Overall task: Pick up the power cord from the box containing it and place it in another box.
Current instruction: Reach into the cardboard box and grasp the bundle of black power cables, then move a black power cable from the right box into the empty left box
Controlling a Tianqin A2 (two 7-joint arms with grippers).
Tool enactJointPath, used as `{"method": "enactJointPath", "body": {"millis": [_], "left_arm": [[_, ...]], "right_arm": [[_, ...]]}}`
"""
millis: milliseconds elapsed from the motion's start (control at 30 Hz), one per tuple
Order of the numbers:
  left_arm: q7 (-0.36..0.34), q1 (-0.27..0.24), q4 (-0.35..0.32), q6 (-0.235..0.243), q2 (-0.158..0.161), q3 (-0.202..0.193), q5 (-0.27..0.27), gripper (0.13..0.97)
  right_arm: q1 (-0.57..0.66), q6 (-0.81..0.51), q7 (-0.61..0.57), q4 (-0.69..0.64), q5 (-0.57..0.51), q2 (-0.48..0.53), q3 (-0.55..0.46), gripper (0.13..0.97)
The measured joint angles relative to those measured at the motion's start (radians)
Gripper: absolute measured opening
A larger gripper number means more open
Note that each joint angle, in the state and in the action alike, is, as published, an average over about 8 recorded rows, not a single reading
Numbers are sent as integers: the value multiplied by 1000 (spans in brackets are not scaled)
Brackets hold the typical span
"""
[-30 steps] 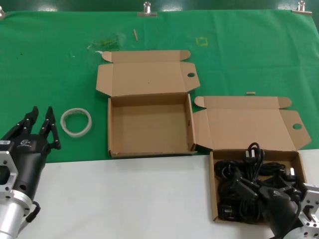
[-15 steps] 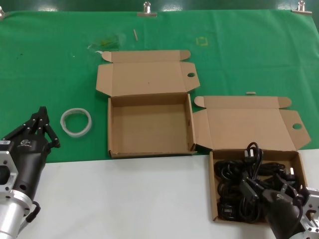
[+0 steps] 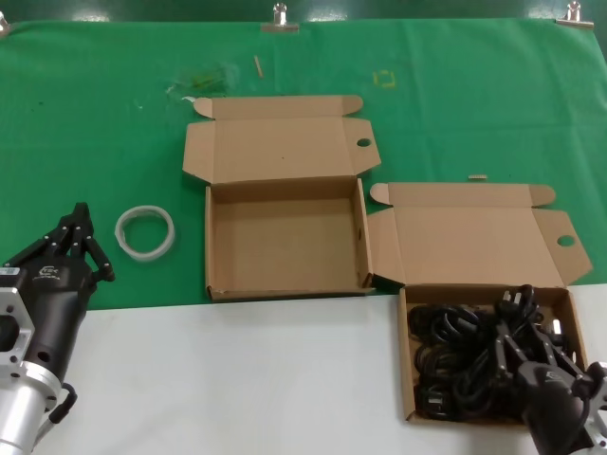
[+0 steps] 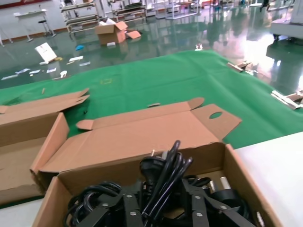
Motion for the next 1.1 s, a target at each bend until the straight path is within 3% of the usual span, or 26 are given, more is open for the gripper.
{"method": "enactJointPath", "body": {"millis": [267, 700, 1100], "left_arm": [[0, 0, 0, 0, 0, 0, 0, 140], [0, 0, 0, 0, 0, 0, 0, 140], [0, 0, 0, 0, 0, 0, 0, 140]], "right_arm": [[-11, -41, 10, 8, -48, -43, 59, 280], [-12, -36, 2, 70, -50, -43, 64, 217], [31, 58, -89, 220, 50, 64, -80, 213]]}}
